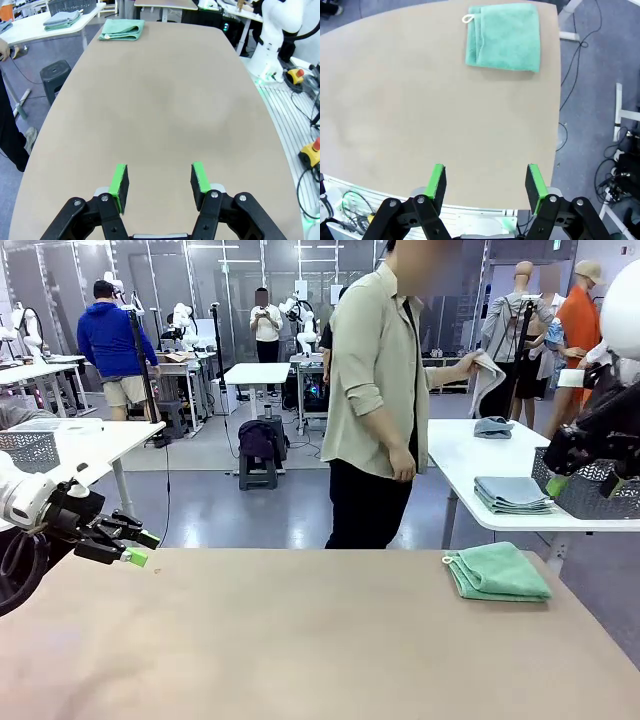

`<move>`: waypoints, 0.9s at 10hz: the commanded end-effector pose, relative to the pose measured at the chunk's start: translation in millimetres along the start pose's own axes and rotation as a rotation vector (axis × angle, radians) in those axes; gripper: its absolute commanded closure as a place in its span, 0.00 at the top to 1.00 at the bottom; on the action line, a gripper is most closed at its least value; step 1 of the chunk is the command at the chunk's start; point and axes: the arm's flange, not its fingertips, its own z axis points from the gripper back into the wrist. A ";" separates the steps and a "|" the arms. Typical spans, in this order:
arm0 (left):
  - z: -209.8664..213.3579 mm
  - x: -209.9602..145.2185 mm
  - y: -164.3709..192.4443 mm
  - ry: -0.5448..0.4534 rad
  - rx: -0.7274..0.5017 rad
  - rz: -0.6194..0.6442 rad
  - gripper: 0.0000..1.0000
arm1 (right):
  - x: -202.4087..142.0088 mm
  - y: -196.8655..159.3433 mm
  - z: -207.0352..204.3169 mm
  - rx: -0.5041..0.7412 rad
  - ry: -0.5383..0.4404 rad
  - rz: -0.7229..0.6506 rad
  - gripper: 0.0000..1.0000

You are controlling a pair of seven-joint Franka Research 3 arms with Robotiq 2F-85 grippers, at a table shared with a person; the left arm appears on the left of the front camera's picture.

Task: Fold the towels and place them in the basket.
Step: Place the folded Towel with hook on the right side of the table, then when a person lays out a Towel with hook on the table, fold it in half twice.

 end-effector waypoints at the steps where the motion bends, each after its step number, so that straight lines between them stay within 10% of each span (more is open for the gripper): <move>1: 0.9 0.8 -1.5 -0.001 0.002 -0.001 0.65 | -12.6 -0.9 -8.3 0.019 -0.024 0.000 0.80; 9: 0.9 0.8 -1.5 -0.001 0.002 -0.001 0.65 | -7.3 0.5 1.7 0.004 -0.005 -0.001 0.80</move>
